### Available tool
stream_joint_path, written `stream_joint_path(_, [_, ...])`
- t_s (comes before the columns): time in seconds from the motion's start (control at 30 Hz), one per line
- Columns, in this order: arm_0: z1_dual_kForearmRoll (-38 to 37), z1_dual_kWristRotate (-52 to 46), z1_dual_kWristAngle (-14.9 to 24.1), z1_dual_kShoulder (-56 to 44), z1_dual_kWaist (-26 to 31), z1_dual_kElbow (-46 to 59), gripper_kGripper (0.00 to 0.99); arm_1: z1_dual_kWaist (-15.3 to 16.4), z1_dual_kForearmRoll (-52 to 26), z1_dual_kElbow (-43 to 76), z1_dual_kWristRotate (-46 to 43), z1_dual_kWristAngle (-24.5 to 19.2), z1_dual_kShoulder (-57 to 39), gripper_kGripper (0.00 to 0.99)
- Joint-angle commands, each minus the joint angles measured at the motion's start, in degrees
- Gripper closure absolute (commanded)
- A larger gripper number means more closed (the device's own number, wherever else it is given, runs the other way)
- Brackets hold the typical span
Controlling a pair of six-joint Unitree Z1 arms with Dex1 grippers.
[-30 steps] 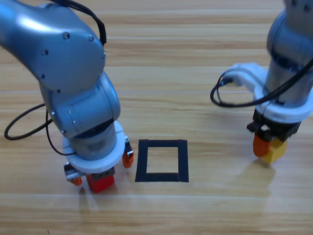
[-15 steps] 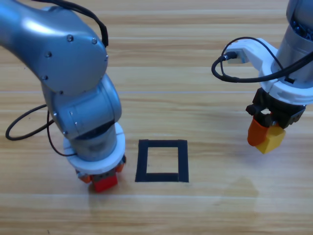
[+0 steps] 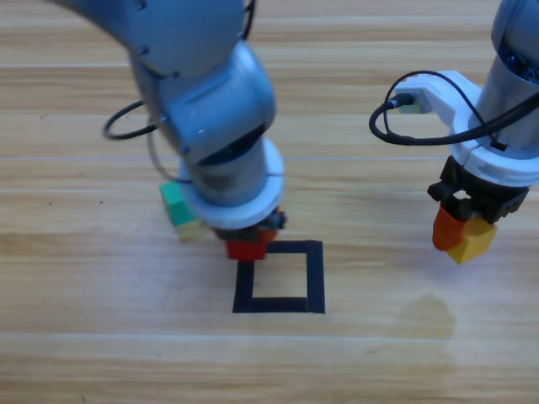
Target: Stack the blocks in the rectangular block: red at the bottom, yellow in the middle, green on top
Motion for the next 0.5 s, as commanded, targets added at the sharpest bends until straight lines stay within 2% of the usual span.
stream_joint_path(0.03, [0.6, 6.6, -2.9, 6.5, -0.9, -3.5, 0.91, -0.5, -1.4, 1.9, 0.5, -1.8, -2.3, 0.99])
stream_joint_path(0.17, [0.6, 6.2, -3.2, 7.4, -1.0, -4.0, 0.91, -0.5, -1.5, 2.0, 0.7, -2.3, -2.3, 0.99])
stream_joint_path(0.5, [0.9, -3.2, -2.2, 7.8, -1.6, -3.8, 0.909, -0.5, -1.6, 2.4, 1.7, -3.4, -3.0, 0.99])
